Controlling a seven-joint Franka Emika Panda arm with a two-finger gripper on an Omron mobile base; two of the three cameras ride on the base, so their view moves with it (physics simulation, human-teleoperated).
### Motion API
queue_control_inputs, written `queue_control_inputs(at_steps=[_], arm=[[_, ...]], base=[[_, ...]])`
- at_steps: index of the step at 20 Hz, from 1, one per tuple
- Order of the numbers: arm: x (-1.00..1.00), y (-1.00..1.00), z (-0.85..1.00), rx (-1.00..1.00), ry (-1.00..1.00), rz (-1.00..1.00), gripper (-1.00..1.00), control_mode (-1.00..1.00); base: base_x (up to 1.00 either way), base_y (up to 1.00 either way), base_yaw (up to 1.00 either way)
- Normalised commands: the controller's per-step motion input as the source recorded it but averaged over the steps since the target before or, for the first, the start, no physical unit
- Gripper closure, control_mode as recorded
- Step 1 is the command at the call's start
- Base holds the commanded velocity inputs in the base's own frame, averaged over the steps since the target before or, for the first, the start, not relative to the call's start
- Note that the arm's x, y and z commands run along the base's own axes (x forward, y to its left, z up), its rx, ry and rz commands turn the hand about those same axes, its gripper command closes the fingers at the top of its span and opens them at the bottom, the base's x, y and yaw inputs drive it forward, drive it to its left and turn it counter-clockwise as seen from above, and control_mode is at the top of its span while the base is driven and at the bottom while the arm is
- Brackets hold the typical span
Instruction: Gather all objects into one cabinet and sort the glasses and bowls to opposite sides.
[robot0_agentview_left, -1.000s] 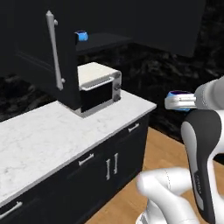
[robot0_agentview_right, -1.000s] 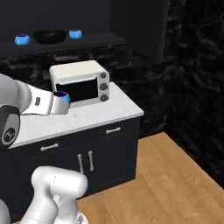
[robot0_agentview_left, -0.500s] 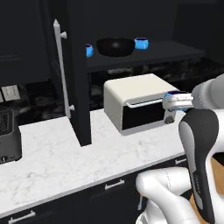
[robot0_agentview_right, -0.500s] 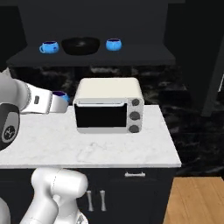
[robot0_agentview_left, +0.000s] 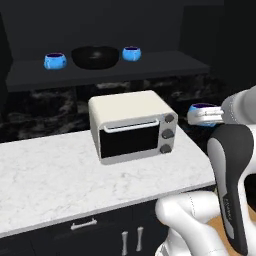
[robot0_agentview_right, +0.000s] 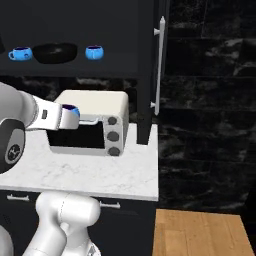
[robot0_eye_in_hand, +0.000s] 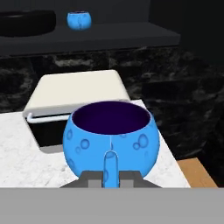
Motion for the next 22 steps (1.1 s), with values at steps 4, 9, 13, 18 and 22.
queue_control_inputs(at_steps=[4,9,13,18,22], arm=[[0.00,0.00,0.00,0.00,0.00,0.00,1.00,1.00],[0.00,0.00,0.00,0.00,0.00,0.00,1.00,1.00],[0.00,0.00,0.00,0.00,0.00,0.00,1.00,1.00],[0.00,0.00,0.00,0.00,0.00,0.00,1.00,1.00],[0.00,0.00,0.00,0.00,0.00,0.00,1.00,1.00]], base=[[0.33,-0.31,0.33],[0.17,-0.02,0.34],[0.00,0.10,0.18],[0.26,-0.03,-0.02],[0.30,-0.06,-0.17]])
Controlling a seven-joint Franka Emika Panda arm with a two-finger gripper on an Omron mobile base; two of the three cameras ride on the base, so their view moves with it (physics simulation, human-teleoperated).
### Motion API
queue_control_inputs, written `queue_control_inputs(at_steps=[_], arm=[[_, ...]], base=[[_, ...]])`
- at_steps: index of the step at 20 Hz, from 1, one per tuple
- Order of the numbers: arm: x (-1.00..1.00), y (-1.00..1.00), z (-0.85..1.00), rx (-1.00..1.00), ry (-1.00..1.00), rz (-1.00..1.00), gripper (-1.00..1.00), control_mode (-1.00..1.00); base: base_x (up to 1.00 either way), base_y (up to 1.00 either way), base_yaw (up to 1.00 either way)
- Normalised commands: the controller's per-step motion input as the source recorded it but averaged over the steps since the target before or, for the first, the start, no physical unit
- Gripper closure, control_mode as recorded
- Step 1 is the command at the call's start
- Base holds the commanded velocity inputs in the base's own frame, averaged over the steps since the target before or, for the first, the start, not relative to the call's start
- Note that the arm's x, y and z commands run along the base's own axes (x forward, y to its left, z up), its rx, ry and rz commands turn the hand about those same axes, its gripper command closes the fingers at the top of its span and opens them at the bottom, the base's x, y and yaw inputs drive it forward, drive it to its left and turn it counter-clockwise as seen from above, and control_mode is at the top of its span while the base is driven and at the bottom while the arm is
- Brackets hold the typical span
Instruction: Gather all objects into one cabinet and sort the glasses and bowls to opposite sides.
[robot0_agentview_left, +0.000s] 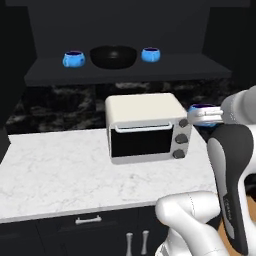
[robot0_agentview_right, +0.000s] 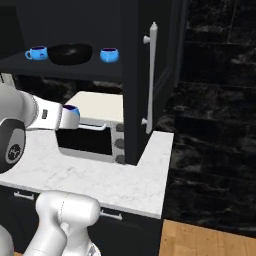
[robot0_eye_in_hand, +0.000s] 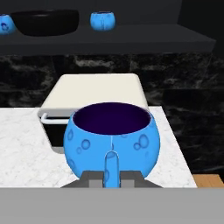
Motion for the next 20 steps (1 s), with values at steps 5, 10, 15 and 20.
queue_control_inputs(at_steps=[5,10,15,20], arm=[[0.00,0.00,0.00,0.00,0.00,0.00,1.00,1.00],[0.00,0.00,0.00,0.00,0.00,0.00,1.00,1.00],[0.00,0.00,0.00,0.00,0.00,0.00,1.00,1.00],[0.00,0.00,0.00,0.00,0.00,0.00,1.00,1.00]], base=[[0.13,0.00,-0.23],[0.13,0.00,-0.13],[0.47,-0.13,-0.02],[0.57,-0.10,0.00]])
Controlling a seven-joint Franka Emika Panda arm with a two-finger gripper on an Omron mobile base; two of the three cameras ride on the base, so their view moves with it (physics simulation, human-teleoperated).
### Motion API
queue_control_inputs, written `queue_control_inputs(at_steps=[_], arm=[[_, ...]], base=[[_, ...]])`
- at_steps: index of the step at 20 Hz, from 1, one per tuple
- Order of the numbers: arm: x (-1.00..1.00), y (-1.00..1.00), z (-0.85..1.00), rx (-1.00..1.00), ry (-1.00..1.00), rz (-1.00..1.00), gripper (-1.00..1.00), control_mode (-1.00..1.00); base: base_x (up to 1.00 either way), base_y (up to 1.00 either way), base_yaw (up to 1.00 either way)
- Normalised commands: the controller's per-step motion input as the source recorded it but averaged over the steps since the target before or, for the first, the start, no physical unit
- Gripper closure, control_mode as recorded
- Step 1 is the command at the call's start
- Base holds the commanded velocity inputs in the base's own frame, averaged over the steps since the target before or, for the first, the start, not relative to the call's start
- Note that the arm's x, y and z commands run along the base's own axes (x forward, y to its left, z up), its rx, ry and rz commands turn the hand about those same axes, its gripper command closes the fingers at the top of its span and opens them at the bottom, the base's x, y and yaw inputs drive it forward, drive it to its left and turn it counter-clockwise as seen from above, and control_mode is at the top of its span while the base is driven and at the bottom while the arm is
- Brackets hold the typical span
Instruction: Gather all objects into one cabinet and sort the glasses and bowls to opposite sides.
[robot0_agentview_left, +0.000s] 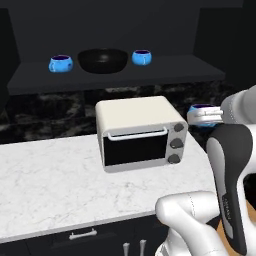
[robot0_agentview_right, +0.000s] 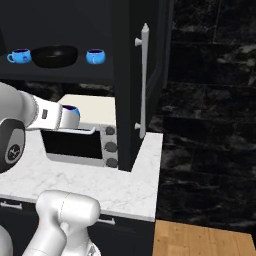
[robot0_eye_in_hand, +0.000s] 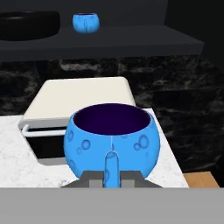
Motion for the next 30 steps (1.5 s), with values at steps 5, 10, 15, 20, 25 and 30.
queue_control_inputs(at_steps=[5,10,15,20,25,30], arm=[[0.00,0.00,0.00,0.00,0.00,0.00,1.00,1.00],[0.14,0.00,0.10,0.00,0.00,0.00,1.00,-1.00],[0.74,-0.08,0.67,0.02,0.00,-0.03,1.00,-1.00],[0.66,-0.35,0.36,0.01,0.02,-0.12,1.00,-1.00],[0.56,-0.55,0.03,0.00,0.00,-0.13,1.00,-1.00],[0.61,-0.29,0.00,0.00,-0.01,-0.04,1.00,-1.00]], base=[[0.19,-0.01,0.00],[0.00,0.00,0.00],[0.00,0.00,0.00],[0.00,0.00,0.00],[0.00,0.00,0.00],[0.00,0.00,0.00]])
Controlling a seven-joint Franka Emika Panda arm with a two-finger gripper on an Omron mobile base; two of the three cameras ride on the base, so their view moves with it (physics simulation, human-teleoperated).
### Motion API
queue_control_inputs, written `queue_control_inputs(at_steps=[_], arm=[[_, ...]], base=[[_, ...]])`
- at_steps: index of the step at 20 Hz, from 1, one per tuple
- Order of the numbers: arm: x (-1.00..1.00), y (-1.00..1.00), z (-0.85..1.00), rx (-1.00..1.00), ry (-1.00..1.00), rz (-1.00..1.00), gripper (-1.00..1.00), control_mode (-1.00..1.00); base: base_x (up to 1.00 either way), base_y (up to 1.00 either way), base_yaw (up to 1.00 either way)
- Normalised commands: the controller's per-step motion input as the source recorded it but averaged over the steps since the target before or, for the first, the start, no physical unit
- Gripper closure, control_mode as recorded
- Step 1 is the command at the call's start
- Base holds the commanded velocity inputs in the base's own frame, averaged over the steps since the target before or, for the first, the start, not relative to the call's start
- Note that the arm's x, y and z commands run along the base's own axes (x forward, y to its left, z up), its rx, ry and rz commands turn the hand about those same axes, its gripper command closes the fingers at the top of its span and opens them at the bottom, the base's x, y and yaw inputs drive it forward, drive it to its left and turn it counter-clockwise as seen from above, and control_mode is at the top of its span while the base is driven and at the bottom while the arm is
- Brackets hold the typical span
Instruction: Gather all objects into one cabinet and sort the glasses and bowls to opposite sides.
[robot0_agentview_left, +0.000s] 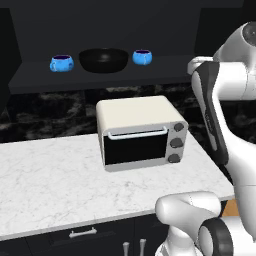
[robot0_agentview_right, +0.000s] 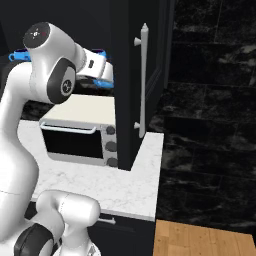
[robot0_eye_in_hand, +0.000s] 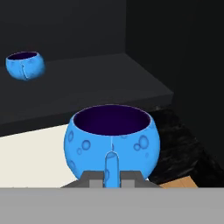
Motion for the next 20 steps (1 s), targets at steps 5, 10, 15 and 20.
queue_control_inputs(at_steps=[5,10,15,20], arm=[[0.55,-0.09,0.00,0.00,-0.08,0.03,1.00,-1.00],[0.84,-0.06,-0.02,0.00,0.00,0.09,1.00,-1.00],[0.79,-0.24,0.00,0.00,0.01,0.04,1.00,-1.00],[0.67,-0.20,0.00,0.00,0.09,0.00,1.00,-1.00]], base=[[0.00,0.00,0.00],[0.00,0.00,0.00],[0.00,0.00,0.00],[0.00,0.00,0.00]])
